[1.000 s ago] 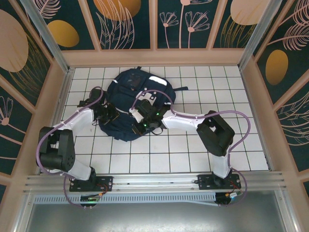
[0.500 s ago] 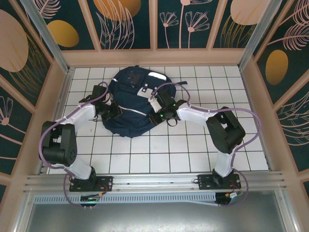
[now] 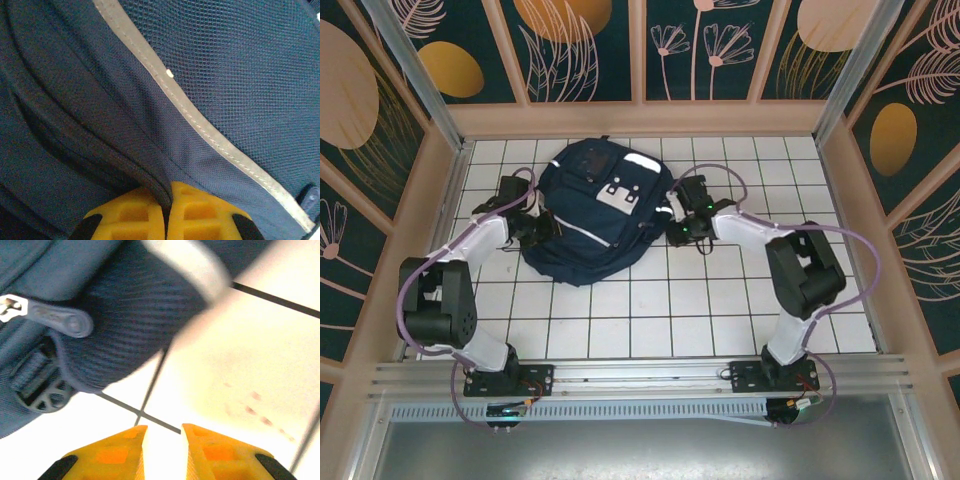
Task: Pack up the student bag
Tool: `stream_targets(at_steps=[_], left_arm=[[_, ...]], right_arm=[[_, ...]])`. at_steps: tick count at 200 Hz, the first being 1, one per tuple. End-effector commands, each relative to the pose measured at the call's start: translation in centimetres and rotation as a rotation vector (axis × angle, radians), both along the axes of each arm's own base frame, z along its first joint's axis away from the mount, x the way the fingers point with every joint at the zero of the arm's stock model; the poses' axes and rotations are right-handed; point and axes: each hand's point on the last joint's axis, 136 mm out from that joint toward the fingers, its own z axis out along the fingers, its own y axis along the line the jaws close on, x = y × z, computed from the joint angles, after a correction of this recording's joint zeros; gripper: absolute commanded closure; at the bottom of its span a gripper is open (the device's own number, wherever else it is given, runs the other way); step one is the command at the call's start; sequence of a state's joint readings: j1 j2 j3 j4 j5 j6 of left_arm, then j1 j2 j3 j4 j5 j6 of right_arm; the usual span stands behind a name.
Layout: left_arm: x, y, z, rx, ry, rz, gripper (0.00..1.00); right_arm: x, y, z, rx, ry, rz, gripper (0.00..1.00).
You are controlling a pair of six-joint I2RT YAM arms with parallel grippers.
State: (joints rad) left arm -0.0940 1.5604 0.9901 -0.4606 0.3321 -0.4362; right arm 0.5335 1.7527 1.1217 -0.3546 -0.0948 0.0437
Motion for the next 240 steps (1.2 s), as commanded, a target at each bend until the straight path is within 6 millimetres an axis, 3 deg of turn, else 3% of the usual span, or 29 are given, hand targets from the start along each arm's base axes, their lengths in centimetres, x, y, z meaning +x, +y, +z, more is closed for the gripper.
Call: stream_targets(at_steps=[1,7,24,45,52,56,59,61,78,98,116,135,143,162,180,205,240], left_arm=[[-1.7,-1.7,0.9,-0.068,0.015,-0.079,0.98],[-2.3,-1.9,0.8,-0.086,0.018,-0.087,0.97],[-1.8,-2.5,3.4,-0.121,-0.067,-0.098,0.91],[-1.3,-2.0,6.9,-0.107,-0.188,-0.082,0.61],[-0.5,-1.5,9.4,-0.081,-0.263,-0.063,0.52],[-0.3,-1.1,10.2,-0.058,-0.293,-0.049,0.34],[-0.2,-0.7,10.9,-0.041,-0.318,-0.039,0.08],[-0.2,-0.5,11.4,-0.029,-0.333,-0.032,0.03],[0.4,1.9,15.1,0.089,-0.486,0.048,0.01],[0.3,5.6,18.4,0.252,-0.657,0.184,0.01],[-0.5,6.6,18.5,0.367,-0.828,0.151,0.01],[-1.0,7.9,17.7,0.405,-0.938,0.227,0.01],[-0.9,8.1,16.8,0.418,-0.952,0.232,0.01],[-0.3,8.1,13.9,0.502,-0.94,0.17,0.01],[-0.1,9.5,11.6,0.594,-0.942,0.197,0.01],[0.4,8.7,9.6,0.57,-1.0,0.132,0.01],[1.2,7.8,8.7,0.537,-1.088,0.114,0.01]], right_arm=[[-1.0,0.5,4.0,0.07,-0.056,-0.013,0.74],[-1.1,0.4,4.6,0.083,-0.071,-0.019,0.72],[-0.5,-1.5,7.2,0.112,-0.155,-0.089,0.67],[-0.2,-3.8,11.3,0.136,-0.32,-0.184,0.55],[-0.2,-4.8,12.9,0.141,-0.388,-0.225,0.47],[-0.3,-5.5,13.6,0.143,-0.423,-0.247,0.44],[-0.4,-5.9,14.3,0.147,-0.453,-0.263,0.43],[-0.4,-6.2,14.7,0.152,-0.473,-0.274,0.41],[-1.1,-9.0,17.8,0.173,-0.616,-0.356,0.36],[-2.0,-12.5,19.6,0.185,-0.738,-0.481,0.29],[-2.6,-15.3,19.7,0.186,-0.802,-0.571,0.18],[-3.0,-17.3,18.1,0.151,-0.865,-0.594,0.12],[-3.0,-18.4,17.5,0.14,-0.904,-0.635,0.01],[-3.3,-20.6,15.2,0.1,-0.981,-0.677,0.01],[-3.3,-21.5,12.5,0.113,-1.002,-0.635,0.01],[-2.9,-22.6,9.4,0.183,-0.971,-0.64,0.01],[-1.5,-22.9,9.7,0.195,-1.056,-0.594,0.01]])
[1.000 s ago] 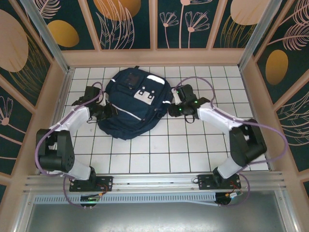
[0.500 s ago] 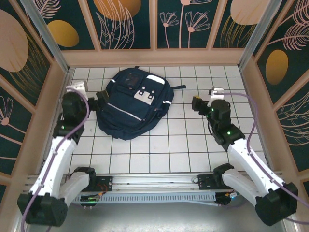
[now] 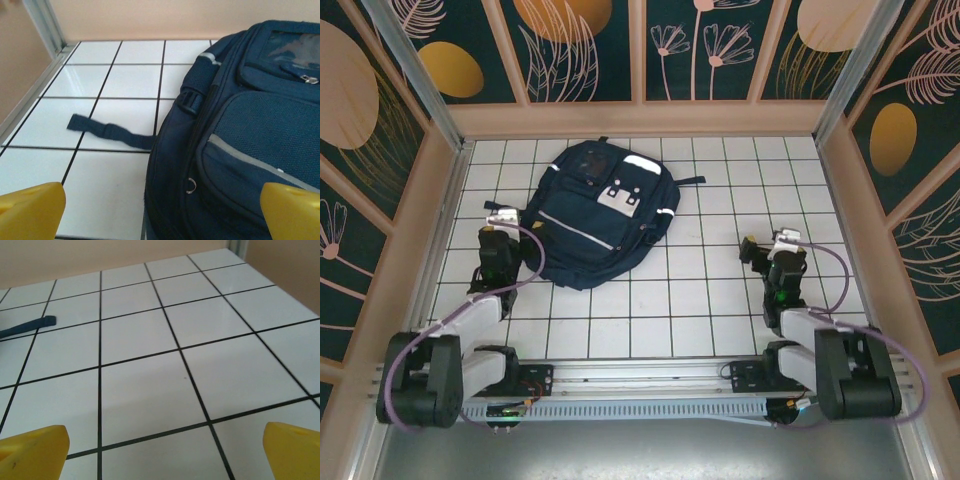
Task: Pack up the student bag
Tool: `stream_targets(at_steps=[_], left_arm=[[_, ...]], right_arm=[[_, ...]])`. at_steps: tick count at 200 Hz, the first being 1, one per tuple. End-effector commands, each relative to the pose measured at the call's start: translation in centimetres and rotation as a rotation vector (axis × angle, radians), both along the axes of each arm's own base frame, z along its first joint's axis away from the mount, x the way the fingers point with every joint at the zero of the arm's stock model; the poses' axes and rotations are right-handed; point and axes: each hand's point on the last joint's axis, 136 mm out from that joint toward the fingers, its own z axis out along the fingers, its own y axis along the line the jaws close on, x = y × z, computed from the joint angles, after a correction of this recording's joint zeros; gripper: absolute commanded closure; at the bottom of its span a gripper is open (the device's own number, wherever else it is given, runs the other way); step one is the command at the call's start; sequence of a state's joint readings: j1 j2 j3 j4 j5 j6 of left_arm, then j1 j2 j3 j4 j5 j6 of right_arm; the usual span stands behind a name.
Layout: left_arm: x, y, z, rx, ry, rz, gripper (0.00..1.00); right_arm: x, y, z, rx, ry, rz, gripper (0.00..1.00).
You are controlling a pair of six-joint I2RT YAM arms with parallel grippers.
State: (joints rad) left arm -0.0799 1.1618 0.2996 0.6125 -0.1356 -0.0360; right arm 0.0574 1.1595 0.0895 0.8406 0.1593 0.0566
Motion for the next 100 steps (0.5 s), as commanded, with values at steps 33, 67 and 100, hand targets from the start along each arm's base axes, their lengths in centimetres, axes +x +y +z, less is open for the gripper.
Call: stream_targets(at_steps=[33,67,100], left_arm=[[2.8,-0.3,2.4,0.012,-0.225,-0.031,0.01],[2.1,0.9,1.3,-0.034,-0.289,-0.014,0.01],[2.6,1.3,0.7,-0.042,-0.244,0.002,0.01]], right_arm=[[5.4,-1.2,4.5,0.025,-0.232,0.042,0.01],[4.9,-0.4,3.8,0.018,-0.253,0.089,0.01],[5.5,-0.7,3.5,0.03,-0.228,0.087,0.01]])
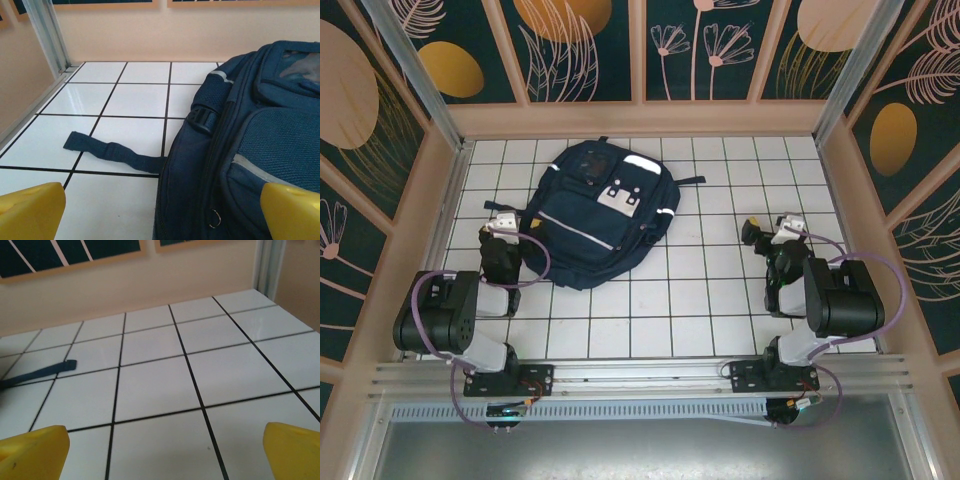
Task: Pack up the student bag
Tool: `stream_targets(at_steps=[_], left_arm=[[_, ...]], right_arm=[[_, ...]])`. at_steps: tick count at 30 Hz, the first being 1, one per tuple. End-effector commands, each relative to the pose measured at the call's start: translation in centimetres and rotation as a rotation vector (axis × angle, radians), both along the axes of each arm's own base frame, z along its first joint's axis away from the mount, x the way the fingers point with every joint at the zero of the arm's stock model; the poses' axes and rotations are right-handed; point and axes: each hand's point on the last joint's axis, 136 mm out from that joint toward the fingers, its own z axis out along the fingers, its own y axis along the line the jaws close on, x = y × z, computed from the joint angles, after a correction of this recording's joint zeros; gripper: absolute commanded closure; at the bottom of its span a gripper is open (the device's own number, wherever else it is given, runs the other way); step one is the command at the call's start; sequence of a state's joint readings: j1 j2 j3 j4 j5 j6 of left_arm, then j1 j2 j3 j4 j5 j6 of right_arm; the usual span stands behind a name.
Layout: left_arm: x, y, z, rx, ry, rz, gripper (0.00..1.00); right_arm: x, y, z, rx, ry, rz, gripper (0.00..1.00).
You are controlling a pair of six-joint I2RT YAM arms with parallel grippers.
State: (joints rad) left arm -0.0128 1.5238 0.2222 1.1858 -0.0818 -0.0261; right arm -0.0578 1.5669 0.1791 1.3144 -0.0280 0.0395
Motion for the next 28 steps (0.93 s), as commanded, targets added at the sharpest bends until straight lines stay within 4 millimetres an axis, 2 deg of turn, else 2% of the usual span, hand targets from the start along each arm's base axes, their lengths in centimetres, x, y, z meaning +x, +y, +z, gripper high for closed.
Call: stream_targets(at_steps=[1,6,28], left_arm=[[0.6,-0.1,2.7,-0.03,-0.112,-0.012,0.01],[0.6,0.9,2.8,-0.039,-0.108,0.047,0.01],[0.7,0.9,2.8,-0.042,-0.107,0.049,0.01]], right_arm=[[0.7,0.1,2.0,0.002,-0.072,0.015,0.01],[1.1,0.6,1.8,-0.028,-0.056,0.012,0.01],[1.1,0.7,1.8,-0.03,-0.056,0.012,0.01]])
